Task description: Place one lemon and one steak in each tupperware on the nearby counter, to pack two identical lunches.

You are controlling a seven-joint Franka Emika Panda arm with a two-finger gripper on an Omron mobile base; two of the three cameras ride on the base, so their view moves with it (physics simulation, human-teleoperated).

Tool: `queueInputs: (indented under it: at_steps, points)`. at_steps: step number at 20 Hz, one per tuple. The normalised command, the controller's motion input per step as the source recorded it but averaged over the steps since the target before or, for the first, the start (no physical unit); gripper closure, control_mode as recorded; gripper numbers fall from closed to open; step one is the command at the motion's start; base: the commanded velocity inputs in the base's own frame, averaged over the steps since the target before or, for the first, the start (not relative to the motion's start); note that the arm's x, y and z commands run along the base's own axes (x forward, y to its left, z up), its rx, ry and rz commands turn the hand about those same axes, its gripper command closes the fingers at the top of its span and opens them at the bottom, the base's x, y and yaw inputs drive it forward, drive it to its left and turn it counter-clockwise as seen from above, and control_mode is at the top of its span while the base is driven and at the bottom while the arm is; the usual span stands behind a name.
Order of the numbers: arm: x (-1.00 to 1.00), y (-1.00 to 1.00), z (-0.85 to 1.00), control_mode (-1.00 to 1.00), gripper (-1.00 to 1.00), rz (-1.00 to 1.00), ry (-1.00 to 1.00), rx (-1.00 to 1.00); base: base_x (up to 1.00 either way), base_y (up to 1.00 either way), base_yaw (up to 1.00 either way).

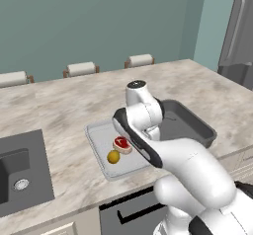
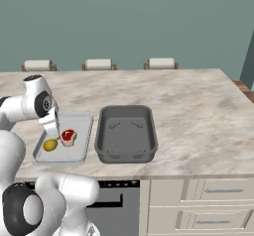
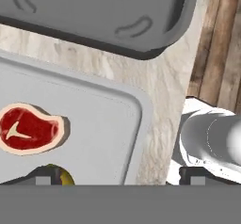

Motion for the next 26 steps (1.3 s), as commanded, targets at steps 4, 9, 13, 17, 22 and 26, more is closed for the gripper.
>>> queueInputs:
  at_steps: [4, 9, 13, 17, 22, 26]
  points:
    - [-0.49, -1.00, 0.16, -1.00, -1.00, 0.38, -0.23, 0.00, 0.00, 0.00, 0.00]
    - [-0.44, -1.00, 0.21, -1.00, -1.00, 0.49, -0.22, -0.02, 0.00, 0.00, 0.00]
    - [-0.48, -0.92, 0.14, -1.00, -1.00, 0.48, -0.19, -0.04, 0.00, 0.00, 0.00]
    - [-0.60, -0.55, 0.25, -1.00, -1.00, 0.41, -0.16, -0.06, 0.00, 0.00, 0.00]
    - [-0.67, -0.22, 0.36, -1.00, -1.00, 0.31, -0.13, -0.10, 0.00, 0.00, 0.00]
    - [-0.43, 0.00, 0.21, -1.00, -1.00, 0.07, 0.00, -0.18, 0.00, 0.00, 0.00]
